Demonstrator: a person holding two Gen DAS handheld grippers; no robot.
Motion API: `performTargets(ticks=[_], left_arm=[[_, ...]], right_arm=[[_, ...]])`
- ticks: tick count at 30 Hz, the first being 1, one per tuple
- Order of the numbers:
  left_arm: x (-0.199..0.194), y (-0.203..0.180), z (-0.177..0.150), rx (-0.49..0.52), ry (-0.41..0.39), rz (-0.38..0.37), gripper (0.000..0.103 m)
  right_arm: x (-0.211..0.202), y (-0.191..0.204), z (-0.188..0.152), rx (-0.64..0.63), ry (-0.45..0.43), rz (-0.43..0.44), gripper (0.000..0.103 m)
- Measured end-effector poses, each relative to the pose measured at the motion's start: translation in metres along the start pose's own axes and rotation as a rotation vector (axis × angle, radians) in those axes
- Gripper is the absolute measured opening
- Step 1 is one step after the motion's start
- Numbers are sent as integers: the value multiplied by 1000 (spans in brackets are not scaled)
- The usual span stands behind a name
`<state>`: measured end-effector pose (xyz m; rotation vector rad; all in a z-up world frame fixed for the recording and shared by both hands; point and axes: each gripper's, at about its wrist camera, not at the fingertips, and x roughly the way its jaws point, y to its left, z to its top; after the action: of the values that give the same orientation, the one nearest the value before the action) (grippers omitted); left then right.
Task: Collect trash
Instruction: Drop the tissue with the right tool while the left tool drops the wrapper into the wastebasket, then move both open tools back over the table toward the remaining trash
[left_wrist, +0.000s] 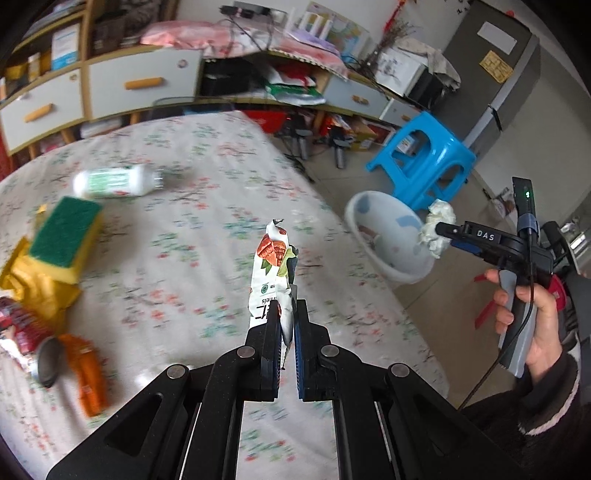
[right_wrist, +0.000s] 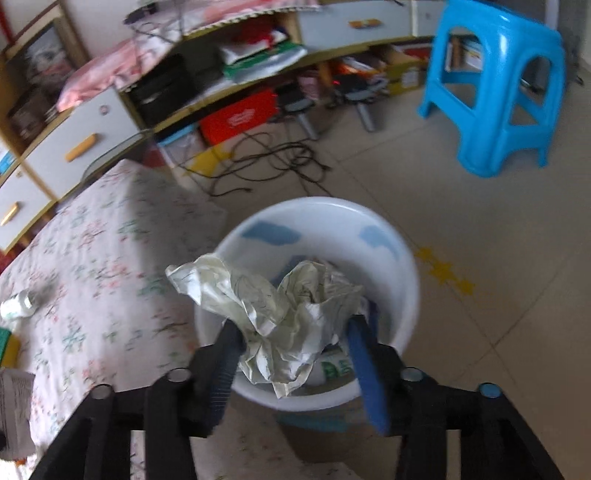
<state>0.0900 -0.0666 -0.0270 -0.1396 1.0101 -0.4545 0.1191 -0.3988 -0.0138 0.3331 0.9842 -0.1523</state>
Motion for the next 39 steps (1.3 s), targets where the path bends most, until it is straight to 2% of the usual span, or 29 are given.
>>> performTargets(ticks=[4, 6, 13, 17, 21, 24, 27, 29, 30, 31, 35, 37, 39], left_arm=[[19, -30, 13, 49, 8, -27, 6], [31, -45, 19, 66, 16, -44, 6], [68, -91, 39, 124, 38, -91, 6], [91, -111, 49, 147, 48, -112, 6], [113, -126, 57, 154, 56, -129, 6], [122, -132, 64, 158, 45, -136, 6], [125, -137, 69, 178, -1, -146, 9], [130, -140, 73, 180, 15, -119, 34], [131, -139, 74, 170, 22, -98, 66], [130, -138, 74, 160, 11, -69, 82], [122, -130, 71, 162, 1, -12, 85], [117, -122, 67, 153, 1, 11, 94], [110, -114, 64, 139, 3, 27, 97]], right_arm=[[-4, -14, 3, 39, 6, 13, 56], [-8, -21, 4, 45, -5, 18, 60], [-13, -41, 5, 53, -8, 6, 61], [-23, -59, 5, 87, -22, -1, 70], [-32, -77, 3, 108, -35, -18, 73], [-36, -84, 3, 114, -41, -31, 73], [-37, -89, 2, 119, -38, -29, 73], [-38, -91, 2, 123, -40, -27, 74], [-38, -91, 3, 122, -40, -27, 75], [-38, -91, 3, 121, -41, -26, 76], [-37, -85, 5, 109, -46, -23, 80], [-37, -80, 6, 98, -46, -24, 81], [-37, -74, 6, 87, -47, -23, 82]])
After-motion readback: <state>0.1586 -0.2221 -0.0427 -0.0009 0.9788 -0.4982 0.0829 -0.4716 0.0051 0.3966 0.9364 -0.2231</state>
